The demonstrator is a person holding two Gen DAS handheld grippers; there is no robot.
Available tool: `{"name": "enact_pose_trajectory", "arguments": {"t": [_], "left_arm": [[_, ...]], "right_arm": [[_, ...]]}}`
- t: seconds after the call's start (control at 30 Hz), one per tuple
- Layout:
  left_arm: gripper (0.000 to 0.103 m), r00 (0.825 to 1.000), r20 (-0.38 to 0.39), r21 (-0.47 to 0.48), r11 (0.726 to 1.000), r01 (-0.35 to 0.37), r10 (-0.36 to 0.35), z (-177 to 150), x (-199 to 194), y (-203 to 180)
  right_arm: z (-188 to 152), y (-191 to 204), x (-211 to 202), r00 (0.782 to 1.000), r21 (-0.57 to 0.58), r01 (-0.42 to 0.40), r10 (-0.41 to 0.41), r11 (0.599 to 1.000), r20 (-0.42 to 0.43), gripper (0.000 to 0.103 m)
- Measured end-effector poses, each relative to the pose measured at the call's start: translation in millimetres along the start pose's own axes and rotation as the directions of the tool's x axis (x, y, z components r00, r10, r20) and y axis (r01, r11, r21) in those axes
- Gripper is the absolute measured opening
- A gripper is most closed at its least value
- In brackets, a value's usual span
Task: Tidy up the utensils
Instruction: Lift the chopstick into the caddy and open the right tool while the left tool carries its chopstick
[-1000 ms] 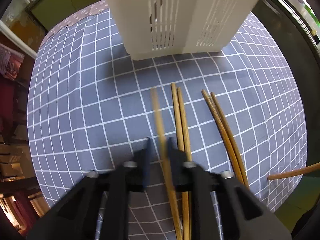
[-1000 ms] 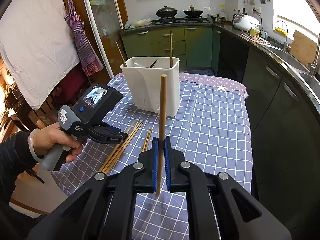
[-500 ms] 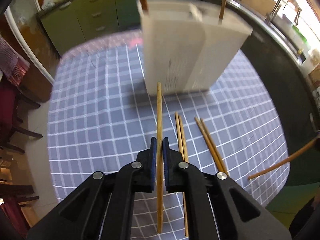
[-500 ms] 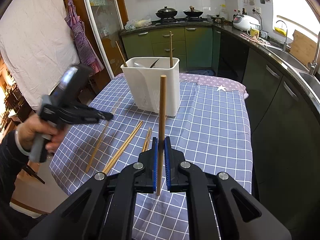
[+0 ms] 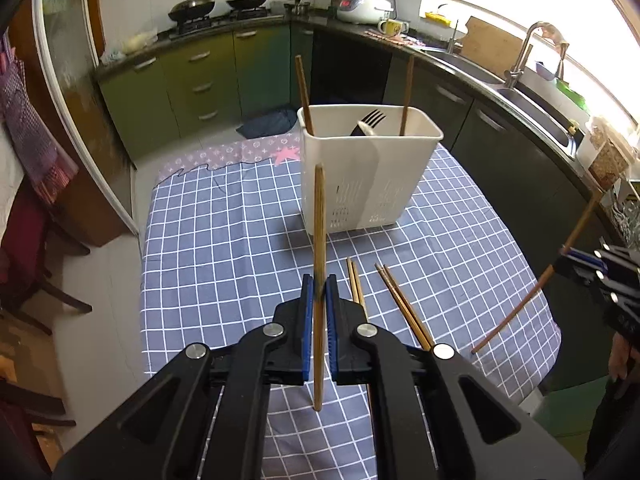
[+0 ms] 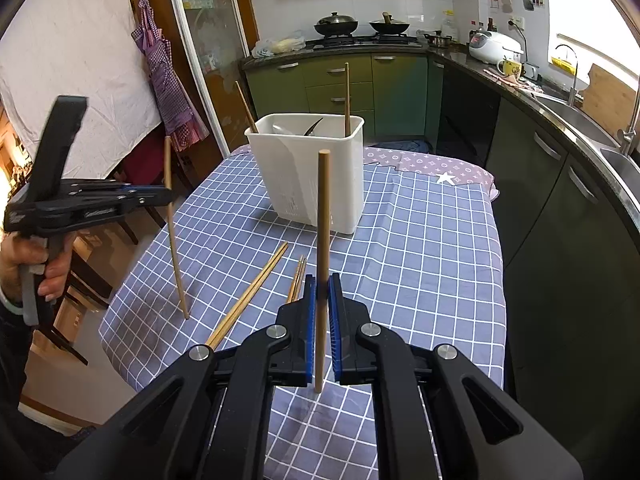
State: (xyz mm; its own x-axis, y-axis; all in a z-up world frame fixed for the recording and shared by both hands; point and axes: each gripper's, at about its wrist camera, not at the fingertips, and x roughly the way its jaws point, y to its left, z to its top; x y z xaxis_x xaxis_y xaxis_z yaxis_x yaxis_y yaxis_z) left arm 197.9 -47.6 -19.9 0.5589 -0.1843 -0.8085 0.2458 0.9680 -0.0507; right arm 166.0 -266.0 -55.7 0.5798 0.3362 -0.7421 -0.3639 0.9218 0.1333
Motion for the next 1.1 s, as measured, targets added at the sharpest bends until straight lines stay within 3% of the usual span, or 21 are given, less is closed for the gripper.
{"name": "enact_pose_trajectory", "arguments": {"t": [0.3, 0.47, 0.7, 0.93, 1.1], "left_arm": [[0.006, 1.0, 0.026, 0.038, 0.999, 0.003, -0.004, -10.5, -15.4, -6.6], [0.006, 1.0, 0.027, 0.037, 0.999, 0.004, -0.005, -11.3, -16.8, -5.6], [0.006, 1.0, 0.03, 0.042, 0.999, -0.002, 0.0, -12.3, -17.7, -5.5], [0.006, 0.999, 0.037, 0.051, 0.999, 0.004, -0.006, -13.5, -18.5, -5.4], [0.006, 0.999, 0.038, 0.05, 0.999, 0.005, -0.007, -13.5, -20.1, -5.2]], "right_arm": [[33.9, -2.4, -14.4, 0.998, 0.004, -0.019, 0.019, 1.0, 0.056, 0.007], [81.1, -4.4, -38.7, 0.988, 0.015, -0.048, 0.046, 0.999, 0.147, 0.007], [160.3, -4.8, -72.1, 0.953, 0.034, -0.067, 0.054, 0.997, 0.3, 0.007], [211.0, -4.1, -32.3, 0.955, 0.047, -0.006, -0.008, 0.999, 0.295, 0.007], [214.2, -4.9, 18.0, 0.976, 0.052, 0.021, -0.031, 0.998, 0.213, 0.007]]}}
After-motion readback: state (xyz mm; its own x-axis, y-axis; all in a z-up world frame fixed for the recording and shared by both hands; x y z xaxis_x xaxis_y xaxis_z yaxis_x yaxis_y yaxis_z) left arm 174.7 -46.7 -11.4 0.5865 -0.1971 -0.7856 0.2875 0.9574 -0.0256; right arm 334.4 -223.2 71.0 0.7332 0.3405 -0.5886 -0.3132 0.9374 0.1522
